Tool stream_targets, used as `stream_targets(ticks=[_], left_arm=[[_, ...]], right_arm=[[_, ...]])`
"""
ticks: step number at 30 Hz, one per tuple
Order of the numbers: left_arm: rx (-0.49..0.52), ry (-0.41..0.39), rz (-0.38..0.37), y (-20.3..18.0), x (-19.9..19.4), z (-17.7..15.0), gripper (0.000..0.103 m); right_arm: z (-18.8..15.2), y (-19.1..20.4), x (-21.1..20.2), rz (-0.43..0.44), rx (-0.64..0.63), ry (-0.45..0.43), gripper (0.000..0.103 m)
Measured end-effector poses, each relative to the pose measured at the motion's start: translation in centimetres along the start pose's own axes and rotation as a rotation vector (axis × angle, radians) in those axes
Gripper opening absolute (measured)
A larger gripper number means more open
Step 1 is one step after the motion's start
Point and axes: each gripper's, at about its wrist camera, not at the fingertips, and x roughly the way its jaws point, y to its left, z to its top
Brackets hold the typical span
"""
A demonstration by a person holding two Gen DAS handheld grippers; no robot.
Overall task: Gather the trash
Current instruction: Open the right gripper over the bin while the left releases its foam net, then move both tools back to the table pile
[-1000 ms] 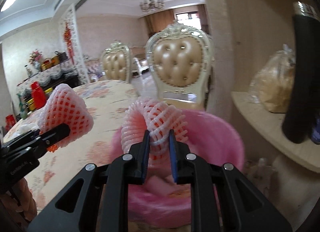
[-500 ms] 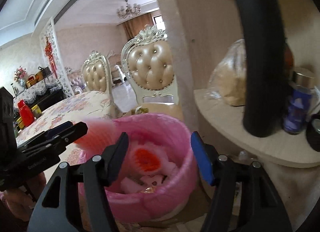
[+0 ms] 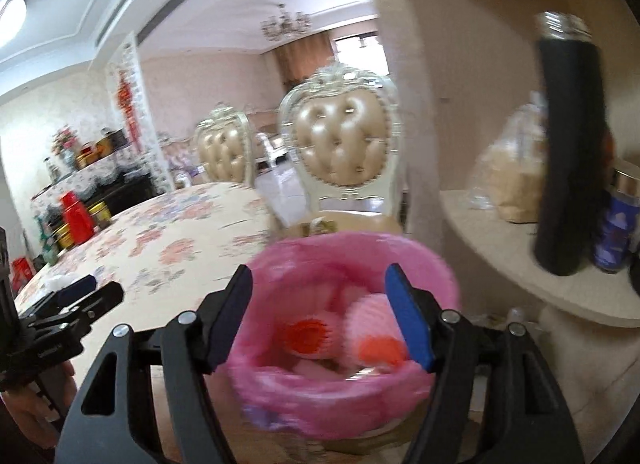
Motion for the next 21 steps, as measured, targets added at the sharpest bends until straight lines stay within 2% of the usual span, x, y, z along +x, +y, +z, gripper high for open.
stream_targets(ticks=[7, 13, 21], left_arm=[[-0.107, -0.046, 0.233, 10.3, -8.3, -2.5, 0.089], [-0.177, -0.036, 0.451, 18.6, -15.3, -5.2, 0.089], [-0.322, -0.001, 0.667, 28.8, -23.0, -9.0, 0.089]], right_arm=[[-1.1, 10.3, 1.5, 0.178, -0.111, 0.051, 0.067], [-3.0, 20.9, 2.4, 0.35, -0.212, 0.105, 0.067], [-5.7, 34.2, 4.3, 0.53, -0.346, 0.185, 0.068]])
